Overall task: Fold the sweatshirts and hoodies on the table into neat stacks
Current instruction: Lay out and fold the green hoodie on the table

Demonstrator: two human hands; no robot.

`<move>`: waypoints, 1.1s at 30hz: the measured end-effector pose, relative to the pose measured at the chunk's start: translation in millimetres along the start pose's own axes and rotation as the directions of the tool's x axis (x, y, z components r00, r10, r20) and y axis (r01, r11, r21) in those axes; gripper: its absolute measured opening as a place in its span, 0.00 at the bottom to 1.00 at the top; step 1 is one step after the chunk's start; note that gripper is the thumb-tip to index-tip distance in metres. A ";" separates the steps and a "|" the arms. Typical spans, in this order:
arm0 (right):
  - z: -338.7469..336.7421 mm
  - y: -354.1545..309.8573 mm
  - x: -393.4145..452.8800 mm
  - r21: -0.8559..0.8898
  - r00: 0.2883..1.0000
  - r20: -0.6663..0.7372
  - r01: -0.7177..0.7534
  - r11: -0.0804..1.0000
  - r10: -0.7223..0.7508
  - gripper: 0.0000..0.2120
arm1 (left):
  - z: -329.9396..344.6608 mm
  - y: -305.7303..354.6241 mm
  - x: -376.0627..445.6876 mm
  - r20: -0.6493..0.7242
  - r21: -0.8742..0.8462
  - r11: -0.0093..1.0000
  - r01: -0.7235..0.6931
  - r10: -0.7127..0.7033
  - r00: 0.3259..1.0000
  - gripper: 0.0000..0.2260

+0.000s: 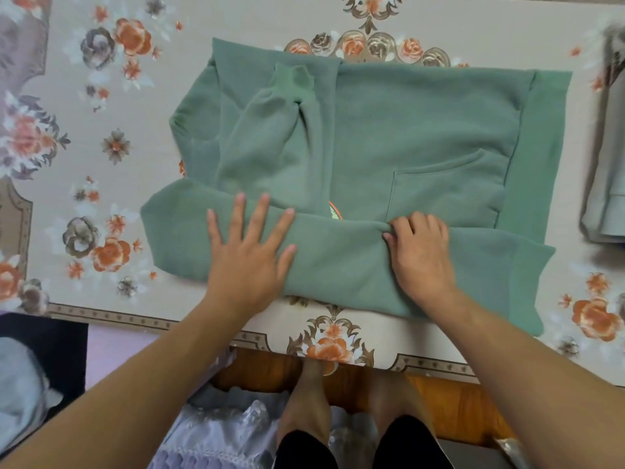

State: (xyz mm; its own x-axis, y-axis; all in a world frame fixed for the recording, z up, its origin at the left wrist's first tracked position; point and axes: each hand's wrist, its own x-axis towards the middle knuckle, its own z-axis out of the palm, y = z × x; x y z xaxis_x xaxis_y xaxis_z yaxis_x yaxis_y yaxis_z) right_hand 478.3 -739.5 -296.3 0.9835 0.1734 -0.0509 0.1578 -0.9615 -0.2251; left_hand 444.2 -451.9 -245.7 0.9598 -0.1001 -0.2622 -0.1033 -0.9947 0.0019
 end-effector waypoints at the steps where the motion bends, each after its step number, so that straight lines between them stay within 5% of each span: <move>1: -1.2 -0.1 -2.6 0.017 1.000 -0.015 -0.010 1.000 0.010 0.10 | 7.6 -4.2 -0.6 0.066 0.020 1.000 0.015 -0.016 0.998 0.27; 5: -11.7 12.6 -25.4 -0.045 0.999 0.030 -0.042 0.998 0.043 0.21 | 22.9 -10.4 15.8 0.154 0.056 0.995 0.081 -0.089 0.984 0.29; 9: -21.1 64.1 -45.7 -0.190 0.936 0.153 -0.286 0.939 0.316 0.32 | 23.6 -9.8 16.6 0.176 0.076 0.995 0.059 -0.072 0.982 0.29; 16: -19.9 71.9 -45.1 -0.196 0.925 0.185 -0.296 0.935 0.332 0.33 | 18.4 -74.9 2.7 0.153 -0.083 0.975 -0.204 0.215 0.965 0.29; 20: -18.2 70.4 -44.3 -0.174 0.926 0.168 -0.310 0.934 0.339 0.33 | 35.0 -93.2 -5.8 0.154 -0.053 0.999 0.006 0.002 0.988 0.28; 26: -29.2 57.7 -36.9 -0.168 0.912 0.189 -0.335 0.927 0.364 0.33 | 25.2 -92.4 -2.2 0.144 -0.091 0.996 -0.025 0.038 0.989 0.28; 29: -46.8 41.0 -0.4 -0.077 0.962 0.106 -0.245 0.966 0.253 0.30 | -5.2 -76.3 15.2 0.001 -0.219 0.975 0.024 -0.025 1.000 0.23; 33: -55.9 33.5 132.2 -0.013 0.991 0.128 -0.021 1.000 0.022 0.29 | -37.1 -72.4 128.7 -0.118 -0.273 0.959 -0.083 0.052 0.992 0.24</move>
State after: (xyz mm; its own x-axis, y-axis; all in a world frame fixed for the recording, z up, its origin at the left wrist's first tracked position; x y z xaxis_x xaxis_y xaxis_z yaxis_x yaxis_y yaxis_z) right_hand 618.5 -760.7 -256.1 0.9674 0.1779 -0.1804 0.1386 -0.9676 -0.2110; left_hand 584.9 -393.7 -243.8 0.9772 -0.1541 -0.1461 -0.1073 -0.9520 0.2868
